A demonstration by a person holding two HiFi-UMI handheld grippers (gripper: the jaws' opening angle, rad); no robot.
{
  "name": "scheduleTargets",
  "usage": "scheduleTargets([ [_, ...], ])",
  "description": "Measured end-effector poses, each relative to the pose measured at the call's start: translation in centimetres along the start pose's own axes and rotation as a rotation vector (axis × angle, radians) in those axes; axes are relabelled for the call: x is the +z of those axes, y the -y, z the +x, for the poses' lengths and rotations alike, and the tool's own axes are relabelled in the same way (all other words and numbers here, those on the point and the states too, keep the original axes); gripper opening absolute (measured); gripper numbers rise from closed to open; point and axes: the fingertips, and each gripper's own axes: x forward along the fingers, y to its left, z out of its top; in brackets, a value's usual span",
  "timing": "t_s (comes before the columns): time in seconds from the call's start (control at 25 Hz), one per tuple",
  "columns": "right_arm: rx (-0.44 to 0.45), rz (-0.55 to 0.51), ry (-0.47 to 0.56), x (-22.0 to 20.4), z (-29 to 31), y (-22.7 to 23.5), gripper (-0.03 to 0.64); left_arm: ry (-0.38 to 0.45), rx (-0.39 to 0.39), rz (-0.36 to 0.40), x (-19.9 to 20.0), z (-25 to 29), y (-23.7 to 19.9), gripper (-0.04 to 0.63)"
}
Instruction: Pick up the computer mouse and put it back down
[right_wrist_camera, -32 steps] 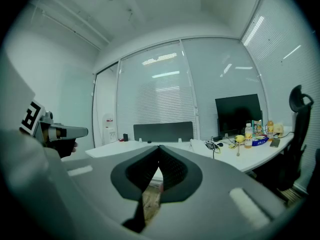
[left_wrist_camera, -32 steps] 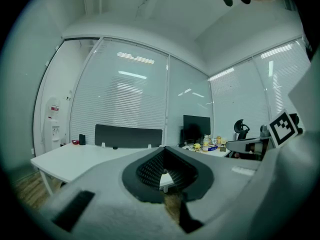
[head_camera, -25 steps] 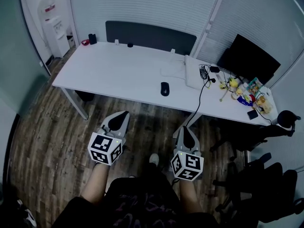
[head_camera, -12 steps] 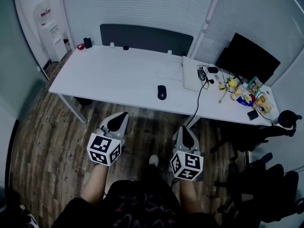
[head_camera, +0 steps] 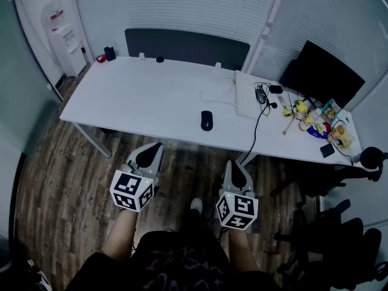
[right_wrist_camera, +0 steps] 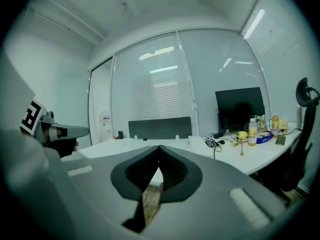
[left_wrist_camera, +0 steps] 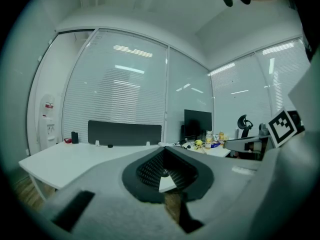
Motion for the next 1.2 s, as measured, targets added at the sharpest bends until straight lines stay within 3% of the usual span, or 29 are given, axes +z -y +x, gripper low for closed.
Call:
scheduleTargets([
  [1.2, 0.057, 0.045, -0.103, 0.0, 18.6, 9.1, 0.011, -0.103, 0.059, -0.027, -0.7, 19.4, -4.2, 0.002],
])
